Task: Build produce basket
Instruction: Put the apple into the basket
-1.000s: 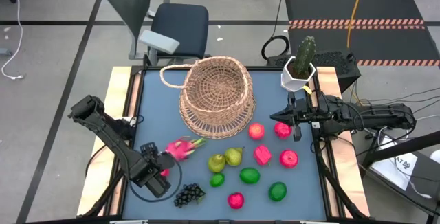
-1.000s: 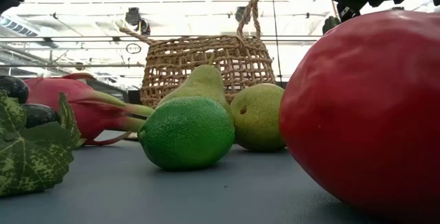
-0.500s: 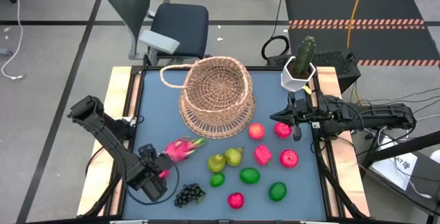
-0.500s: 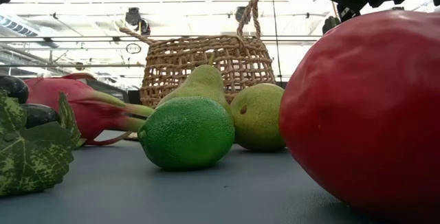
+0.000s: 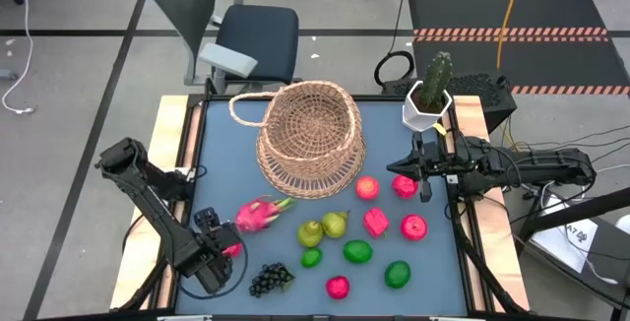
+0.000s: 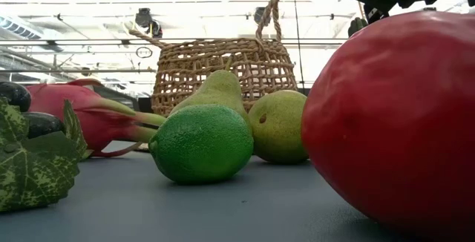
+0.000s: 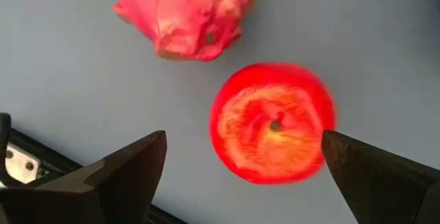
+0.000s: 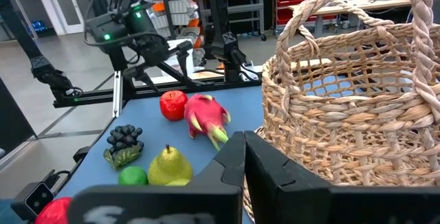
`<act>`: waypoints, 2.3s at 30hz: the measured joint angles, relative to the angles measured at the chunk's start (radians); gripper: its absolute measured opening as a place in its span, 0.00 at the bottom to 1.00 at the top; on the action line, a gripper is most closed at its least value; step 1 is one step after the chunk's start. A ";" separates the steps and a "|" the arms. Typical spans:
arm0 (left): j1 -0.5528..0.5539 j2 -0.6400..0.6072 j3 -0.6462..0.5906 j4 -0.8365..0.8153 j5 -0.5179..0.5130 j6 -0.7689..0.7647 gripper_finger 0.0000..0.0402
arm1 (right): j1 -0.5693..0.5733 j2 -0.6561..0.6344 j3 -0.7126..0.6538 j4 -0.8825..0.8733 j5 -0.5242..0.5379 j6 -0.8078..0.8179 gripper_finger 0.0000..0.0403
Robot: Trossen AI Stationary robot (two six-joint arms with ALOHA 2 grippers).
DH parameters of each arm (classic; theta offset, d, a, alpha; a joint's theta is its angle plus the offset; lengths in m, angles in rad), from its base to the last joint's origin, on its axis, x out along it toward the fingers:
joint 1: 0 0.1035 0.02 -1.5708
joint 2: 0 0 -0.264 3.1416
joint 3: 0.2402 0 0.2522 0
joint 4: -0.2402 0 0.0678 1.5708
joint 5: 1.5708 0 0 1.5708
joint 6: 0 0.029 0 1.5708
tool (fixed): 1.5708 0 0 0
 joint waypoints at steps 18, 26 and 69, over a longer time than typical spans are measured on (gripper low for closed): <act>-0.022 0.000 -0.076 0.099 0.001 0.013 0.97 | 0.000 0.001 0.000 -0.007 -0.001 -0.015 0.00; 0.015 0.000 -0.076 0.084 -0.010 -0.015 0.97 | 0.000 0.001 0.000 -0.007 0.000 -0.015 0.00; 0.102 -0.045 -0.075 -0.062 0.087 -0.363 0.97 | 0.000 0.002 0.000 -0.014 -0.002 -0.014 0.00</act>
